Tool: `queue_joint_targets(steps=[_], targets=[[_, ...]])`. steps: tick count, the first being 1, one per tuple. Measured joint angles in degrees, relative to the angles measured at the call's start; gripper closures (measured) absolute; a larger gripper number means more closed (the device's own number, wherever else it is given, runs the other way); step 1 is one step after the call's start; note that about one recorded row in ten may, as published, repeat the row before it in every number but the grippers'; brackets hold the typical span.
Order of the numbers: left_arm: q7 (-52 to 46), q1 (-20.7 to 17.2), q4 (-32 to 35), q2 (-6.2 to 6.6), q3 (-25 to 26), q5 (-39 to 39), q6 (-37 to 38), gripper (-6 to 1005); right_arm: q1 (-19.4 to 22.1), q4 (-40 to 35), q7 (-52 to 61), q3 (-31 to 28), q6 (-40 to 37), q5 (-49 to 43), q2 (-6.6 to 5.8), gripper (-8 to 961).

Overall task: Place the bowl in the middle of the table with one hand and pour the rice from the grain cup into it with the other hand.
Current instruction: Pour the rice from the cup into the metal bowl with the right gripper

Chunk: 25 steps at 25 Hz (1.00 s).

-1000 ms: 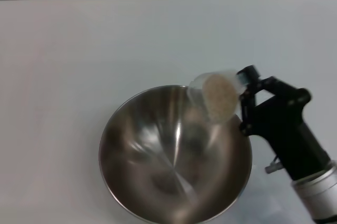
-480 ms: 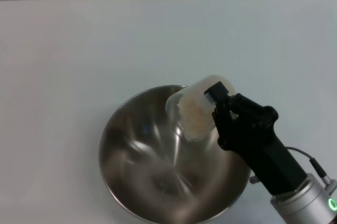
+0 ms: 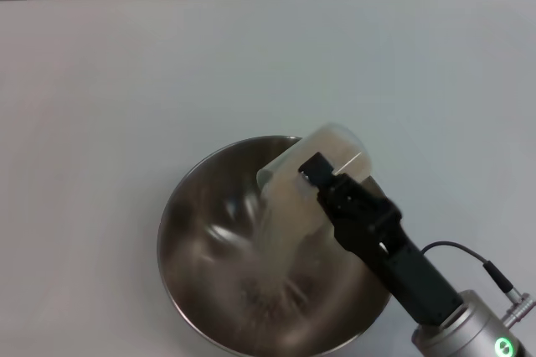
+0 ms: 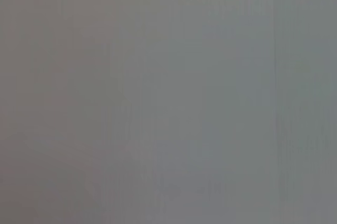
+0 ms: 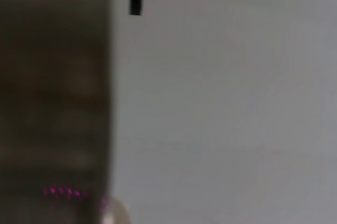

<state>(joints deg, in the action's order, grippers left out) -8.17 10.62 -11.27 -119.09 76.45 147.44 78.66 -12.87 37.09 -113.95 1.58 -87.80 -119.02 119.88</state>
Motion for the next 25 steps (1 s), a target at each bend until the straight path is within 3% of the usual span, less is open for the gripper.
queue_joint_targets(steps=[25], targets=[[-0.01, -0.6, 0.02, 0.0, -0.43, -0.04, -0.02, 172, -0.41, 0.89, -12.82, 1.43, 3.37, -0.78, 0.0, 937]])
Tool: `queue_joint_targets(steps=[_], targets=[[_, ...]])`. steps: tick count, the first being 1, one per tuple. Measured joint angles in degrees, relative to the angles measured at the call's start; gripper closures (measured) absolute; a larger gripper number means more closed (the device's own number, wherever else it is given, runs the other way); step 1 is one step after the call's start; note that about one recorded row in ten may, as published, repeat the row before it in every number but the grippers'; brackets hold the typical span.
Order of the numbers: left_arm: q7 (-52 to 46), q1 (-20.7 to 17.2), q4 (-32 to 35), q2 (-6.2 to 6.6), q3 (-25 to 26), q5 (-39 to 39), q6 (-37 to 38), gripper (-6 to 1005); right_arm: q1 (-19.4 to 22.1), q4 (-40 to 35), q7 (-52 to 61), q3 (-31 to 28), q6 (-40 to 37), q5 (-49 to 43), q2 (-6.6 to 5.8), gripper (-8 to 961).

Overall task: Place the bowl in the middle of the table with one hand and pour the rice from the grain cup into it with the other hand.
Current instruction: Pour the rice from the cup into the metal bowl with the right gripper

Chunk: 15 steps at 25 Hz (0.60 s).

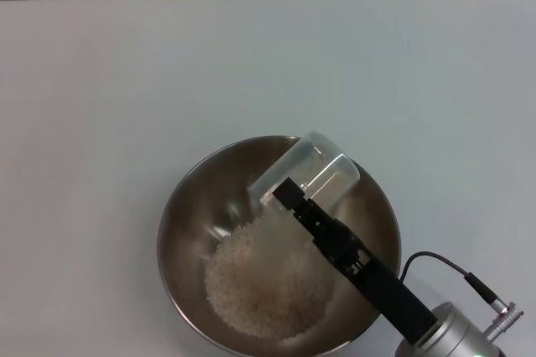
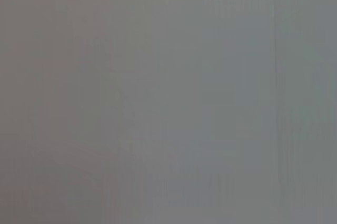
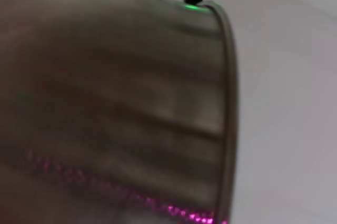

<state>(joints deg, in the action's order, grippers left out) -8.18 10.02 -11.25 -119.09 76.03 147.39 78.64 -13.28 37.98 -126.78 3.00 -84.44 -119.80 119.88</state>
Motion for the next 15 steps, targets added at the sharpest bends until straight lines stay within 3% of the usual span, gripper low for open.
queue_joint_targets(steps=[15], targets=[[0.0, 0.0, 0.07, 0.0, -0.01, 0.0, -0.32, 172, -0.08, 1.09, -16.5, 0.27, 1.76, 0.0, 0.0, 938]])
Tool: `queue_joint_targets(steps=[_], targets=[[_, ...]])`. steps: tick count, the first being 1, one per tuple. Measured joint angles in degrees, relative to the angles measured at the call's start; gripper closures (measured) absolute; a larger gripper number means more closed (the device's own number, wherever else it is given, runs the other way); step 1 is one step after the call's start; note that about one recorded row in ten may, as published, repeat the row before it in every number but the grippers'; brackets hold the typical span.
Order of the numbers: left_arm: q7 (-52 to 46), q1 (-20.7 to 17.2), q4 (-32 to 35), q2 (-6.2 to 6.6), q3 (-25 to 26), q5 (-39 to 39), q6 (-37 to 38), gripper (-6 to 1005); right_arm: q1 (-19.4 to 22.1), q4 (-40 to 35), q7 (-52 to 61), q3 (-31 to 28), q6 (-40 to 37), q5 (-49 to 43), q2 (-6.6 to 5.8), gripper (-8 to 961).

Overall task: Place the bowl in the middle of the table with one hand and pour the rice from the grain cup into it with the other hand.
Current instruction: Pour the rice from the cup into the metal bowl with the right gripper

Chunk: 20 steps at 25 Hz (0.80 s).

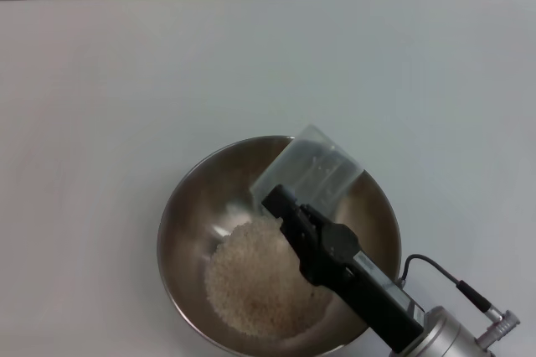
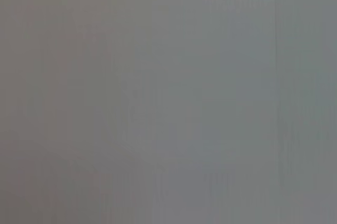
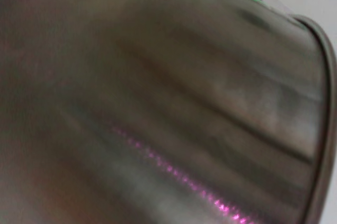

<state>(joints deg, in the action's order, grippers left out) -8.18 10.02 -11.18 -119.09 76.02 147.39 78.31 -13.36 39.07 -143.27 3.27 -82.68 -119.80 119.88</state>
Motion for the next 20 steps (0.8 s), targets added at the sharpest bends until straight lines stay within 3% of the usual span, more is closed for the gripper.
queue_joint_targets(steps=[14, 18, 20], targets=[[0.0, 0.15, 0.02, 0.0, 0.0, 0.0, -0.1, 172, -0.09, 0.86, -10.9, 0.54, 2.74, 0.0, 0.0, 938], [0.0, 0.02, 0.02, 0.0, 0.0, 0.0, -0.1, 172, -0.15, 1.82, -3.3, 0.03, 0.69, 0.0, 0.0, 938], [0.0, 0.01, 0.02, 0.0, 0.0, 0.0, -0.1, 172, -0.14, 2.66, 9.17, -0.09, -2.5, -0.02, 0.0, 938]])
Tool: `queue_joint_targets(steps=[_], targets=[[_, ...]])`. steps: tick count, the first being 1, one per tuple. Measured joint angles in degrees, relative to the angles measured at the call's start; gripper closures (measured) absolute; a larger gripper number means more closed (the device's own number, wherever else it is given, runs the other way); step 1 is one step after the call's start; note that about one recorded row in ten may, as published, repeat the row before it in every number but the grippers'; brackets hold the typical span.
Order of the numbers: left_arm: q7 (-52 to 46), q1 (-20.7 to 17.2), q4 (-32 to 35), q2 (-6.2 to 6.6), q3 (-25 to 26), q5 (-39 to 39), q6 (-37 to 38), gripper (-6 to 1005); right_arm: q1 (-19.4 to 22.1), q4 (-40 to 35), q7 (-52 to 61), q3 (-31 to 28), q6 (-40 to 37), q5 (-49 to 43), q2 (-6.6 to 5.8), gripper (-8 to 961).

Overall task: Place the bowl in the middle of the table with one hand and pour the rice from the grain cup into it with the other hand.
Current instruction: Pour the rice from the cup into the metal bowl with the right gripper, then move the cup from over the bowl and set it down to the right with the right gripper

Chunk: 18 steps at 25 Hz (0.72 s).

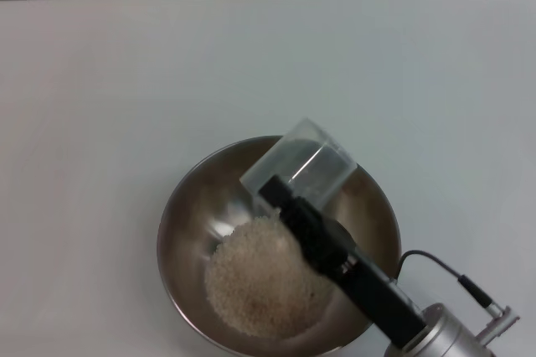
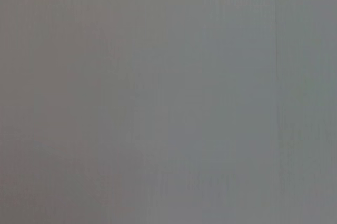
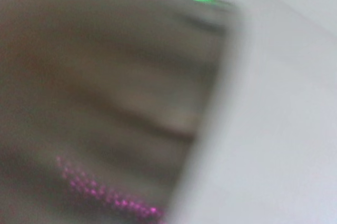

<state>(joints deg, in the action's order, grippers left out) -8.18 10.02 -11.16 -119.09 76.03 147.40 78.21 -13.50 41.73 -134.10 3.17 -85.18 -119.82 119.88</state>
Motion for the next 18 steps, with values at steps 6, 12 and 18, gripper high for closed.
queue_joint_targets(steps=[6, 12, 18], targets=[[0.0, -0.01, -0.08, 0.0, 0.0, 0.0, 0.0, 172, 0.39, 1.36, 23.45, -0.18, -5.78, 0.39, 0.0, 938], [0.0, 0.18, -0.11, 0.0, -0.08, 0.0, 0.01, 172, 1.21, 1.57, 46.89, -1.03, -10.73, 3.15, 0.0, 938], [0.0, 0.18, -0.09, 0.0, -0.26, 0.0, 0.01, 172, 1.21, 0.43, 75.81, -2.18, -15.97, 8.04, -0.45, 938]])
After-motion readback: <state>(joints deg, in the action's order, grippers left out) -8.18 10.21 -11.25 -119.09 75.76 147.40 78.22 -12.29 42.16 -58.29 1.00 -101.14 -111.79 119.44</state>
